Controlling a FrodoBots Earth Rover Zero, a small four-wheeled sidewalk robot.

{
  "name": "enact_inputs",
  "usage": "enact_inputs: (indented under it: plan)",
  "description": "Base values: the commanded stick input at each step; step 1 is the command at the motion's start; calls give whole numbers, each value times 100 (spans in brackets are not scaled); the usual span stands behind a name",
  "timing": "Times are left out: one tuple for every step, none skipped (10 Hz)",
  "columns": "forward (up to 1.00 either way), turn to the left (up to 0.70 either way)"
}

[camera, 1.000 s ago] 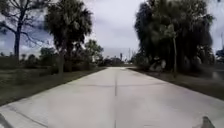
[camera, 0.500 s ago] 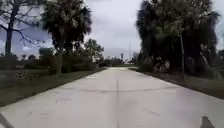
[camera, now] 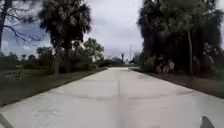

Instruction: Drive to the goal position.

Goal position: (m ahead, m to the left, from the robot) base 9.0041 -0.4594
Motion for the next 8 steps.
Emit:
enact_inputs:
  plan:
    - [85,0]
    - [85,0]
    - [85,0]
    - [85,0]
    - [85,0]
    - [85,0]
    - [85,0]
    - [85,0]
